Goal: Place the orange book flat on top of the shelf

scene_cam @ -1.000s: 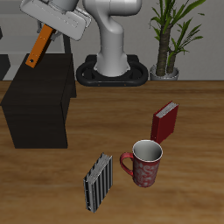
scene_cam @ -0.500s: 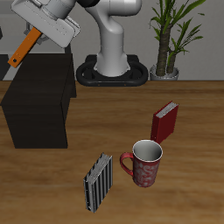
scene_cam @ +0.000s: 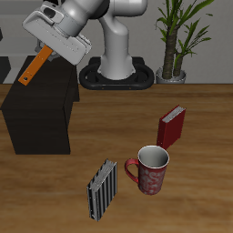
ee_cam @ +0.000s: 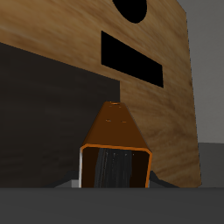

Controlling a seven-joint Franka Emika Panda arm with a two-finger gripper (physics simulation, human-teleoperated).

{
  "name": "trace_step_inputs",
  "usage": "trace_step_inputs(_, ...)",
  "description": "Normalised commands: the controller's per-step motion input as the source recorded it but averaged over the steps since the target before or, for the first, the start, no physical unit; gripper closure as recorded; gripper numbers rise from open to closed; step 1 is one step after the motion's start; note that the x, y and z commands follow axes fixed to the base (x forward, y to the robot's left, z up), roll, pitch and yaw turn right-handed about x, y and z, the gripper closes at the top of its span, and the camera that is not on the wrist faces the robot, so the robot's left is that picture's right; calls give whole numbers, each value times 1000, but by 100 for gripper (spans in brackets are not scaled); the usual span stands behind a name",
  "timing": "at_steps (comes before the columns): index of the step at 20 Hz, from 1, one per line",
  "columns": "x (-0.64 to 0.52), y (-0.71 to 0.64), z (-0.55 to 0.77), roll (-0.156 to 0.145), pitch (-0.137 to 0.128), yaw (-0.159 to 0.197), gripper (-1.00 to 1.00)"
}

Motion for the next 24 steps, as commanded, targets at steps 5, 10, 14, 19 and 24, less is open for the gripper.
trace_step_inputs(5,157,133,-99,25,29,11,100)
trace_step_inputs(10,259,111,-324,17,52,38,100)
trace_step_inputs(14,254,58,-320,27,32,35,-100)
trace_step_inputs(19,105,66,-152,0,31,3,-100)
trace_step_inputs(24,115,332,6,74,23,-13,-100)
